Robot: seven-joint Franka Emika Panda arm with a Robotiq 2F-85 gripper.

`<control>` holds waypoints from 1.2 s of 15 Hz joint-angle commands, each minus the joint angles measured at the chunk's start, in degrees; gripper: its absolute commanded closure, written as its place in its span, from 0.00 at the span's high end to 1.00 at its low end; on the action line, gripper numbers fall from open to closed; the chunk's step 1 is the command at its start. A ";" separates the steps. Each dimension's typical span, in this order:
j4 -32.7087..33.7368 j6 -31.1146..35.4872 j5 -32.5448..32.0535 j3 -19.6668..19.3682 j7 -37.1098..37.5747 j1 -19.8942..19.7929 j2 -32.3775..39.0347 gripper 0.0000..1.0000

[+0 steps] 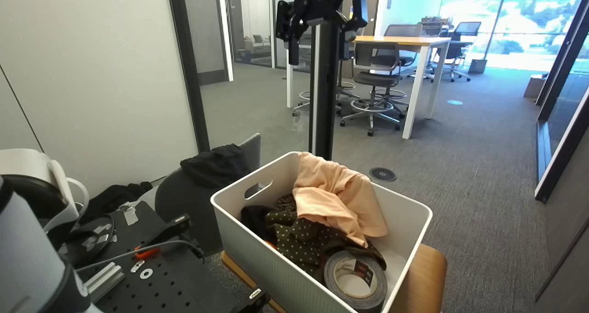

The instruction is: Put one green sock on the backrest of the chair

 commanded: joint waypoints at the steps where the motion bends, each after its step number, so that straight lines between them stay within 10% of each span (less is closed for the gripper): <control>1: -2.63 3.36 1.17 -1.13 -0.82 0.28 -0.44 1.00; 11: -22.64 42.14 7.42 -4.85 -6.47 0.27 2.67 1.00; 18: -26.17 55.12 29.81 -6.46 -31.29 2.77 14.25 1.00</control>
